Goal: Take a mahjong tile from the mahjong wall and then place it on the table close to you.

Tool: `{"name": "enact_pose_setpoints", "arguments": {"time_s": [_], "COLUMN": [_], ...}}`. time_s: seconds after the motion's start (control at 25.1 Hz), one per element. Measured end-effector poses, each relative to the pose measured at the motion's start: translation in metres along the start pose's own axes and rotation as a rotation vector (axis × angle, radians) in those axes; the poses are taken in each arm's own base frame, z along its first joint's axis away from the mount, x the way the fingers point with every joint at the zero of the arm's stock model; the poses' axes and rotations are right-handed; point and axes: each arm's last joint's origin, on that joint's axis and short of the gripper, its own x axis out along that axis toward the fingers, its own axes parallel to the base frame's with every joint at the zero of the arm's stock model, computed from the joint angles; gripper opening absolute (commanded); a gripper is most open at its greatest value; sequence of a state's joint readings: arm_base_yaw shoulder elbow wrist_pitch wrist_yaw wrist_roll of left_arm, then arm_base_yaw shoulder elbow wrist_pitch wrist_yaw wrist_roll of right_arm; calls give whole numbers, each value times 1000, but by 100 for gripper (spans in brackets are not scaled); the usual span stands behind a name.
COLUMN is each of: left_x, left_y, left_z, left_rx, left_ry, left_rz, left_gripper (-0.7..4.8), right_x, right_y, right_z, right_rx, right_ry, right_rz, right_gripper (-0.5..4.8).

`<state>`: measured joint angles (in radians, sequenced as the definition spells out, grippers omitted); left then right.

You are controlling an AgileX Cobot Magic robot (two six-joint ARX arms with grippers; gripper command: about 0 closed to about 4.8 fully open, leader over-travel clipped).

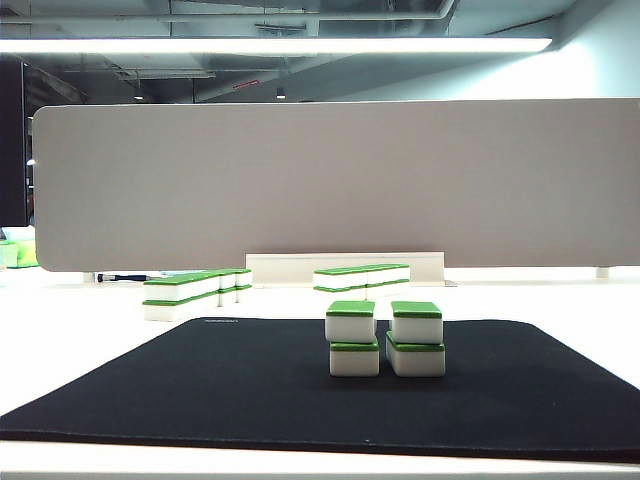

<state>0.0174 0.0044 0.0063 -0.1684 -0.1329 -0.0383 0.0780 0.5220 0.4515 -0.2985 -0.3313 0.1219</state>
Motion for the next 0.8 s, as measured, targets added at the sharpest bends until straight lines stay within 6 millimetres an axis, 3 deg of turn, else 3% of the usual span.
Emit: {"name": "enact_pose_setpoints", "arguments": {"time_s": [0.44,0.8], "left_x": [0,0], "left_y": [0,0], "left_z": [0,0], "left_rx": [0,0], "left_ry": [0,0], "left_rz": [0,-1], "left_gripper": [21,21], "right_x": [-9,-7], "right_y": [-13,-20], "right_z": [-30,-49], "right_rx": [-5,-3], "right_ry": [-132,-168], "right_rz": [-242,-323], "right_gripper": [-1,-1]}}
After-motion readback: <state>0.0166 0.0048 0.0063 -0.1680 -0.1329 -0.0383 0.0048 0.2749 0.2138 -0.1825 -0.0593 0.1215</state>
